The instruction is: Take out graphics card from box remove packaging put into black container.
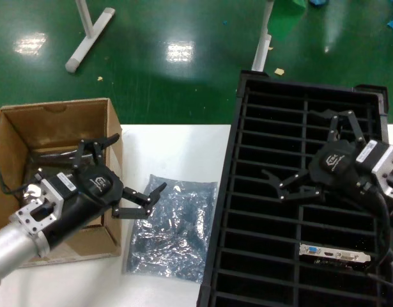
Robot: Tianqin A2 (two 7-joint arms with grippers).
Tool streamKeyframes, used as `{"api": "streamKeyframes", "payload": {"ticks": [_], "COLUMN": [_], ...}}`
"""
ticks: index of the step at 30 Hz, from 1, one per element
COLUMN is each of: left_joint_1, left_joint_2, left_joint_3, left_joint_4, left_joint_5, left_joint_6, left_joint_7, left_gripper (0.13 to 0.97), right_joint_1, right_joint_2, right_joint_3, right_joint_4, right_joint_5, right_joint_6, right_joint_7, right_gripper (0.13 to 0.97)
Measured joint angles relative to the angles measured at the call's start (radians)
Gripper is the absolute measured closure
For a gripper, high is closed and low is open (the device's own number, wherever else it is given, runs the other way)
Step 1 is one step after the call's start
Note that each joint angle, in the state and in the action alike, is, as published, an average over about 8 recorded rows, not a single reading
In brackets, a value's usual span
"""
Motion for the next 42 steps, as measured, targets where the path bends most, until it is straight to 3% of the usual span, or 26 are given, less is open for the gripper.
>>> {"api": "streamKeyframes", "payload": {"ticks": [36, 42], "left_joint_1": [0.285, 0.315], "left_joint_2": [0.161, 0.178], "left_joint_3": [-0.038, -0.042], "left_joint_4": [-0.333, -0.369], "left_joint_5": [0.200, 0.221], "left_joint_6": [-0.646, -0.715], "left_joint_7": [-0.388, -0.430], "left_gripper": [0.132, 0.132], "right_joint_1": [-0.287, -0.318], "right_joint_2": [-0.217, -0.240], "right_joint_3": [0.143, 0.159], "right_joint_4": [-0.110, -0.121], "right_joint_5": [0.375, 0.415], "right_joint_6": [0.526, 0.583], "right_joint_7": [-0.273, -0.302], "right_gripper": [0.129, 0.129]}}
